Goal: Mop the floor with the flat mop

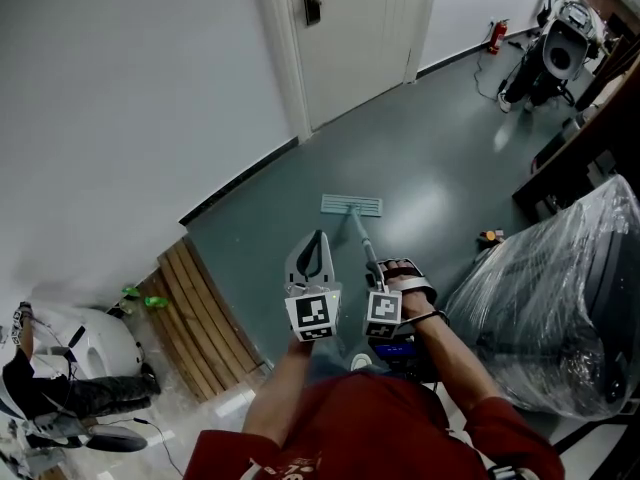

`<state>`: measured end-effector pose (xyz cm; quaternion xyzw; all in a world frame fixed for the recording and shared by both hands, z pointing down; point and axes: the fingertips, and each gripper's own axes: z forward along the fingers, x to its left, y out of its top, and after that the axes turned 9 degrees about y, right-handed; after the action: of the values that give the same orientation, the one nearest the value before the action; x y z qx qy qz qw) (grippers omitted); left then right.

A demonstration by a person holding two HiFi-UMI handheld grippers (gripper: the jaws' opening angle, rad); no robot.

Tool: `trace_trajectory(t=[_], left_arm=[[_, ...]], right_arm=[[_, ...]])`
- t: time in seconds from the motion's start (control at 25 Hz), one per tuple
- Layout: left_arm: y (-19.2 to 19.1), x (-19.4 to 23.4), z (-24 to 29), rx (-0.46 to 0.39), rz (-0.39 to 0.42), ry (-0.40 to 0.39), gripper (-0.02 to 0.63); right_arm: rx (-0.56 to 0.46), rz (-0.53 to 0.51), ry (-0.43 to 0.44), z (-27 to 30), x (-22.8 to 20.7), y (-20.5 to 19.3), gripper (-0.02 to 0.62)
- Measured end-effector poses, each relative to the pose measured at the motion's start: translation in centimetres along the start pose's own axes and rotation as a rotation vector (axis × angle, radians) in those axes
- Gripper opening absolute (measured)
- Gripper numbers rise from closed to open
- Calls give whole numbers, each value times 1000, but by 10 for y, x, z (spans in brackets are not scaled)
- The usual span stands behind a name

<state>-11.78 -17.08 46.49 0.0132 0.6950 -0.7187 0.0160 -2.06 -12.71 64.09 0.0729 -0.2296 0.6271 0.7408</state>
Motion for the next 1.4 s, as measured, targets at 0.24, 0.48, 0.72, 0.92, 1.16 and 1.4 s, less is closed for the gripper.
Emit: trace_trajectory(t=[0.24, 0.48, 0.72, 0.92, 1.16, 1.4], left_arm=[[1, 20, 32, 0, -2, -22, 15], [7, 48, 66, -18, -40, -39, 15], [5, 79, 96, -3, -41, -47, 15], [0, 87, 122, -19, -53, -63, 15], [-11, 83, 157, 19, 12, -51, 15], [-14, 69, 195, 41, 19, -41, 15]], right_arm=[[22, 15, -2, 18, -29, 7, 121], [40, 49, 0, 35, -63, 27, 120], [59, 93, 6, 53, -88, 40, 121], [58, 108, 0, 66, -110, 43, 121], [59, 99, -13, 85, -143, 29, 121], [52, 80, -36, 100, -176, 8, 121]])
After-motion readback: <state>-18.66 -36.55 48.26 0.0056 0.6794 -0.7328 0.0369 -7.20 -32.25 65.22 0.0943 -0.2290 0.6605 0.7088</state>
